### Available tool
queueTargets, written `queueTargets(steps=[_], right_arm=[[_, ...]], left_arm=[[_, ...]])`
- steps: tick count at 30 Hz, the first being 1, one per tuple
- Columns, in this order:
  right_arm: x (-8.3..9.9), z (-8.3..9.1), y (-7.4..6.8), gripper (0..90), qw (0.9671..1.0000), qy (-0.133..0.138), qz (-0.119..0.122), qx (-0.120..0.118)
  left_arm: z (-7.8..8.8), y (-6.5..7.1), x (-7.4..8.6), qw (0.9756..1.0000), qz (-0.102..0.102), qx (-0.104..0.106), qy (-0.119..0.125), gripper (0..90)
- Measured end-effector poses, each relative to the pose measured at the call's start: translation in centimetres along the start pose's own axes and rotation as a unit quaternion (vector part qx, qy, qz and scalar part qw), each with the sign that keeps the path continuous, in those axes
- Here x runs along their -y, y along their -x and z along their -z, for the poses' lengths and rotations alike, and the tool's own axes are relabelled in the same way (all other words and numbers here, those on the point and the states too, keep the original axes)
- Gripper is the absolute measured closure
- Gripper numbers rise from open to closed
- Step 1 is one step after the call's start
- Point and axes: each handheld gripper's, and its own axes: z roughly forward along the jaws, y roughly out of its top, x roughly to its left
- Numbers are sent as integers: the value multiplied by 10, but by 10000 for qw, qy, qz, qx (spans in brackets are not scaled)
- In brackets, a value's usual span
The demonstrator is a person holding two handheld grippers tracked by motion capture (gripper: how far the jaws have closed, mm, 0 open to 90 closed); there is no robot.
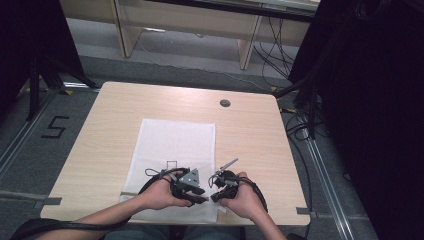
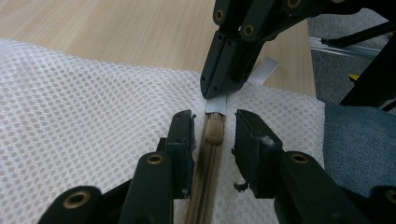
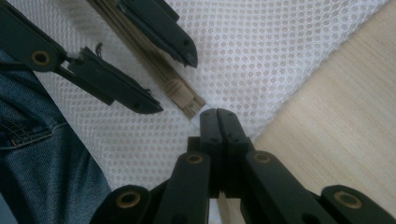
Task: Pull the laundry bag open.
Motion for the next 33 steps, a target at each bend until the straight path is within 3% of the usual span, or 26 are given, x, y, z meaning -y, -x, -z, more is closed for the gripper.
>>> queueTargets(steps=[2,3,4,6,9,22,26,33], right_arm=[[0,0,0,900,10000,5,14,3],[0,0,0,900,10000,6,10,2],[0,0,0,900,10000,1,-37,-28],[0,-1,1,900,10000,30,-5,-25],[0,-1,2,900,10000,53,43,-9],[0,-1,3,900,10000,58,0,-42],[1,-1,1,900,9998,-2,-151,-111],[1,-1,4,900,9999,60,-46,-98]], left_arm=[[-2,-1,-1,9999,-113,10,-33,672],[-3,0,-1,10000,-49,-7,-43,674],[-5,-1,-2,9999,-158,22,-45,680],[-6,1,-2,10000,-84,-6,-40,684],[-8,2,-1,9998,-155,-20,-112,701],[-8,5,-1,9997,-243,-101,-19,803],[-9,6,-1,9996,-250,-101,-27,805],[-10,7,-1,9993,-349,-116,-38,805]])
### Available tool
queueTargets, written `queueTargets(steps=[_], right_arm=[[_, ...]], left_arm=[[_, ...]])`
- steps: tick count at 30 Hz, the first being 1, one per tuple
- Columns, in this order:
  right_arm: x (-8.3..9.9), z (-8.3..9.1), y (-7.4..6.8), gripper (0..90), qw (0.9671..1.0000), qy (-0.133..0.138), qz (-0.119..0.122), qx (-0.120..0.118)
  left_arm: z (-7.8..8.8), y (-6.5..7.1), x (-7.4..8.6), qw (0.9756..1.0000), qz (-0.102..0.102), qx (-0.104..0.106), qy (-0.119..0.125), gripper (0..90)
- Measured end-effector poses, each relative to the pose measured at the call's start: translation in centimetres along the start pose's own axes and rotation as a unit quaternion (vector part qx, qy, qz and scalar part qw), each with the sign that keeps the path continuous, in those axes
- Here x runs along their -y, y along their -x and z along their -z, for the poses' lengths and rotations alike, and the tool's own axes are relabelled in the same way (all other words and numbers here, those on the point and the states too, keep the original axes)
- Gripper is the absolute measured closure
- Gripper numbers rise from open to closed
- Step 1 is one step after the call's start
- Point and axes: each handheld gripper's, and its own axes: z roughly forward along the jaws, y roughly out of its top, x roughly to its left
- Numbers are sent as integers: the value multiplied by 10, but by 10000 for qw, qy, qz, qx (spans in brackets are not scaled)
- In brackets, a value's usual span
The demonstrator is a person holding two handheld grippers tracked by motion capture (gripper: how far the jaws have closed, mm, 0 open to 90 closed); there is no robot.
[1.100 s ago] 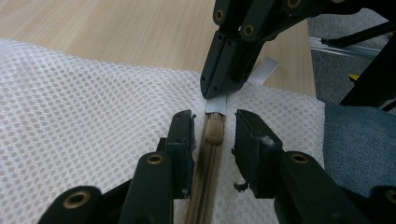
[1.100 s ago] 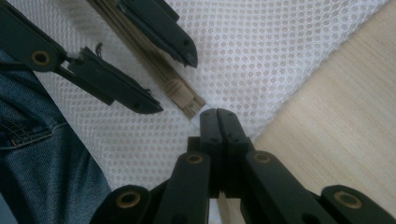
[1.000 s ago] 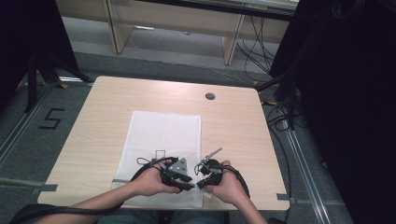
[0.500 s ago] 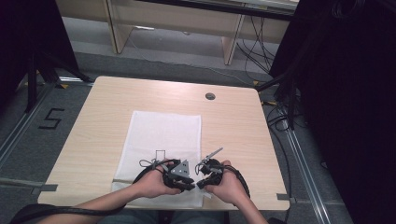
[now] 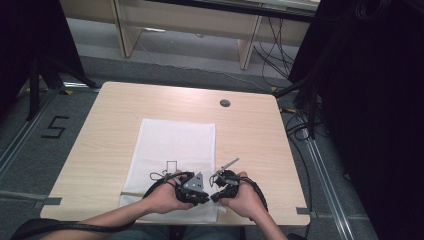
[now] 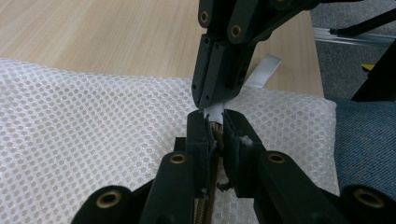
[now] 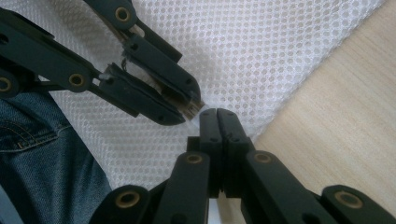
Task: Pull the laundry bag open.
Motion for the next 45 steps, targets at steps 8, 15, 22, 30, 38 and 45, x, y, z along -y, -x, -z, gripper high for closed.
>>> queueTargets(steps=[8,15,22,30,38,45], right_arm=[[0,-1,-1,900,10000,-29,8,25],[-1,-1,-2,900,9999,-75,73,58],[-3,-1,-5,900,9997,-89,136,181],[-2,-2,-5,900,9999,-102,-50,126],[-3,-2,-4,900,9998,-75,76,175],[-2,-2,-3,900,9999,-73,19,120]], left_arm=[[1,0,-1,10000,58,2,17,816],[2,-1,-2,9999,121,21,53,818],[4,0,-4,9999,104,19,6,819],[6,-1,-5,10000,49,-6,-11,819],[7,0,-7,10000,74,-24,-44,820],[7,0,-6,10000,75,0,-20,819]])
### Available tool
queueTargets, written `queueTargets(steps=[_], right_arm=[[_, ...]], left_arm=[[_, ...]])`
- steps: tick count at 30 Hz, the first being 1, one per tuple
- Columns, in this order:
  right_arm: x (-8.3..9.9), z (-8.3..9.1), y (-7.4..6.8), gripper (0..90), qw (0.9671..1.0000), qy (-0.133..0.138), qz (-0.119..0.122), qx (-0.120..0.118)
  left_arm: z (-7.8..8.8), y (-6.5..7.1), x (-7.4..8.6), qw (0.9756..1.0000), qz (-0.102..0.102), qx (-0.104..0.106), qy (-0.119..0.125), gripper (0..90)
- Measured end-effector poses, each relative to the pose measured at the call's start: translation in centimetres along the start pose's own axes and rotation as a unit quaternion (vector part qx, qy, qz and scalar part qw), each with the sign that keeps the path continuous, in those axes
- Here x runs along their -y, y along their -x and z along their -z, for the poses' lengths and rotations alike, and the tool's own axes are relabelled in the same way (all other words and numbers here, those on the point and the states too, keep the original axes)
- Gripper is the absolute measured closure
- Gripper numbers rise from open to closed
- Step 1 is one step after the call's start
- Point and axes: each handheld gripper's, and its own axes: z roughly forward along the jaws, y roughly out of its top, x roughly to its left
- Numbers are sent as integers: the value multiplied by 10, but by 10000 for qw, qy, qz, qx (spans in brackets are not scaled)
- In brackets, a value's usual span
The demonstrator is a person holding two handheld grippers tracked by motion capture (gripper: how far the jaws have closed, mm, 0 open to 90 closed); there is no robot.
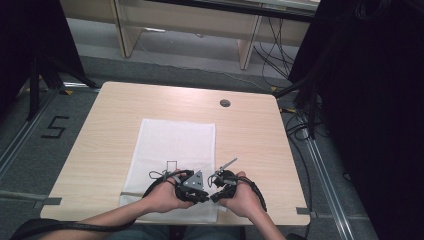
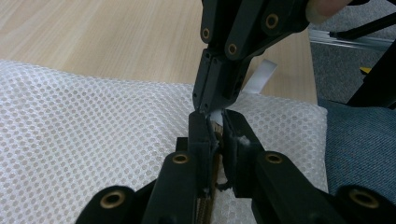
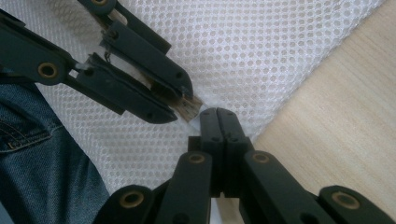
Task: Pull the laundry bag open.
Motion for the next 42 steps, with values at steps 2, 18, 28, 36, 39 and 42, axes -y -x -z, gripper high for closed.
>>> queueTargets(steps=[2,18,28,36,39,42], right_arm=[[0,0,-1,900,10000,-2,-10,27],[2,1,0,900,10000,-8,-68,-24],[2,1,1,900,10000,-14,-18,-33],[2,1,-2,900,10000,-32,-66,-6],[2,1,-2,900,10000,-21,-67,-6],[2,1,-1,900,10000,-13,10,10]], left_arm=[[0,0,0,10000,1,18,-19,820],[8,0,2,9999,-85,-71,-121,820],[14,0,5,9999,-43,-46,-105,820],[19,2,7,9998,-99,-92,-165,820],[21,0,9,9999,13,-74,-136,820],[21,0,9,9998,-79,-86,-157,820]])
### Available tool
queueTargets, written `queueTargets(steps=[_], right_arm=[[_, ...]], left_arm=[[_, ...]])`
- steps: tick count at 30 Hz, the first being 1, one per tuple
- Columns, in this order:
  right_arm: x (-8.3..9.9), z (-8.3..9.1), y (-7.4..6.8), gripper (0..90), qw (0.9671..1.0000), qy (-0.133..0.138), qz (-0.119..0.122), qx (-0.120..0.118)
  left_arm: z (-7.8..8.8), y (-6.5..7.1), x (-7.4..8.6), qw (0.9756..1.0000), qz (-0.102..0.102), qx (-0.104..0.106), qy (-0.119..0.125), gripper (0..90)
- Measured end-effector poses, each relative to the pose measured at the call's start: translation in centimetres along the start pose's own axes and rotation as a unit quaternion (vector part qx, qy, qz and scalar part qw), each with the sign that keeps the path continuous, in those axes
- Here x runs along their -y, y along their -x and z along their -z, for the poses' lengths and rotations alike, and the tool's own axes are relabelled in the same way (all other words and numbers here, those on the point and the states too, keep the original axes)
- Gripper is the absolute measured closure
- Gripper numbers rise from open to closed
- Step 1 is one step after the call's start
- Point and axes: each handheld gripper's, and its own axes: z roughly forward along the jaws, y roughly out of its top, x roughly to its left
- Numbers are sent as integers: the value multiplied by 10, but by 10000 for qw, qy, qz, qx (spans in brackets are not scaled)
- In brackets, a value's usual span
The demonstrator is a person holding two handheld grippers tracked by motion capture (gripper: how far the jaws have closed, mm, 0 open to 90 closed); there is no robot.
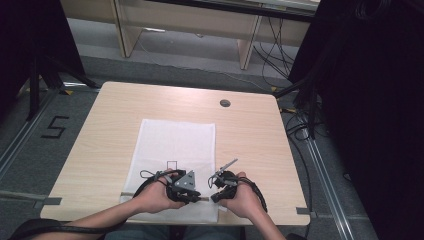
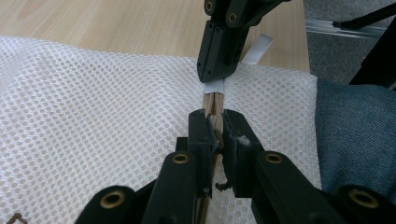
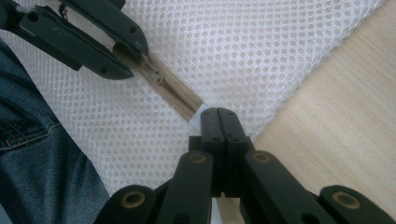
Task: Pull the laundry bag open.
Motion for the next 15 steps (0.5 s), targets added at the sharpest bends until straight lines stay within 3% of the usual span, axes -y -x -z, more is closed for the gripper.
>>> queueTargets(steps=[6,10,15], right_arm=[[0,0,-1,900,10000,-7,-59,-5],[0,0,1,900,9999,31,114,39],[0,0,0,900,10000,-6,17,26]], left_arm=[[3,1,1,10000,-36,-23,-8,820],[5,2,1,10000,3,-30,-18,820],[6,2,2,10000,-36,-31,-54,820]])
